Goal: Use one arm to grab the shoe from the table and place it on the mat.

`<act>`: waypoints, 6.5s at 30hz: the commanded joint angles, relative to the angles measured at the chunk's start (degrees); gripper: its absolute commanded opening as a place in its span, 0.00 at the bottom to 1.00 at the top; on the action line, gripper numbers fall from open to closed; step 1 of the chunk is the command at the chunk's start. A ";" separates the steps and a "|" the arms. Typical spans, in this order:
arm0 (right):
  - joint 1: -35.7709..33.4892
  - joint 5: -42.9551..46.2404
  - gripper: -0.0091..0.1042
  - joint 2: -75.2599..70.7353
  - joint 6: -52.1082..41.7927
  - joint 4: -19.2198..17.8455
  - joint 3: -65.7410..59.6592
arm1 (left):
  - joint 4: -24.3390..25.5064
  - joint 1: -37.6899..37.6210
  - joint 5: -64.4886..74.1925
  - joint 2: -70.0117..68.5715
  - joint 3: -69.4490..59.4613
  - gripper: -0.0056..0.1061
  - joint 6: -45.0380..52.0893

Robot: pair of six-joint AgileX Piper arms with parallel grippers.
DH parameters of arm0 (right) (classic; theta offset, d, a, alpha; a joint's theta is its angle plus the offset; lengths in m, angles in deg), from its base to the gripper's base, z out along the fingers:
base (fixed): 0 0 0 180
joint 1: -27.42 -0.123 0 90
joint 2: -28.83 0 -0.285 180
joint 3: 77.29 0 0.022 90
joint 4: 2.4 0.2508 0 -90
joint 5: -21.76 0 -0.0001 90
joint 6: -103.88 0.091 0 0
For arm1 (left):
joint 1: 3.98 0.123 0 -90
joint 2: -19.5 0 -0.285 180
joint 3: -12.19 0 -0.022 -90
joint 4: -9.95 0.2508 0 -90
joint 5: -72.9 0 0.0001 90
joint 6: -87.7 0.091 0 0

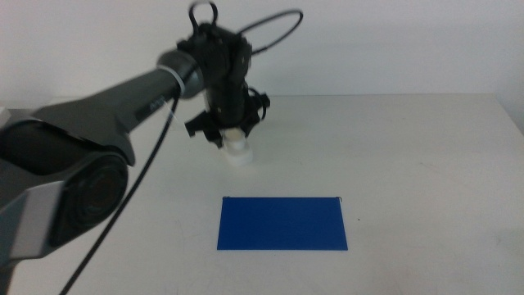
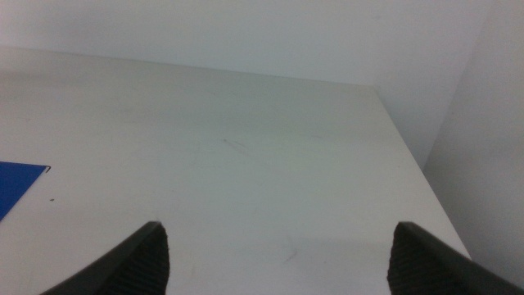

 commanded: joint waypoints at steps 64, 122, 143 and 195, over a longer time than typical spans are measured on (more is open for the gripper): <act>0.10 4.19 0.77 0.15 -0.55 -0.46 -0.29 | 6.63 -20.13 11.94 -14.78 2.94 0.05 -68.81; 0.10 4.19 0.77 0.15 -0.55 -0.46 -0.29 | -1.58 -17.21 8.26 -12.15 -20.04 0.05 -68.81; 0.10 4.19 0.77 0.15 -0.61 -0.46 -0.29 | -1.93 -17.27 12.16 -12.30 -11.94 0.86 -67.54; 0.10 4.19 0.77 0.15 -0.61 -0.46 -0.29 | 23.18 -14.01 -33.15 -107.27 -81.71 0.85 24.20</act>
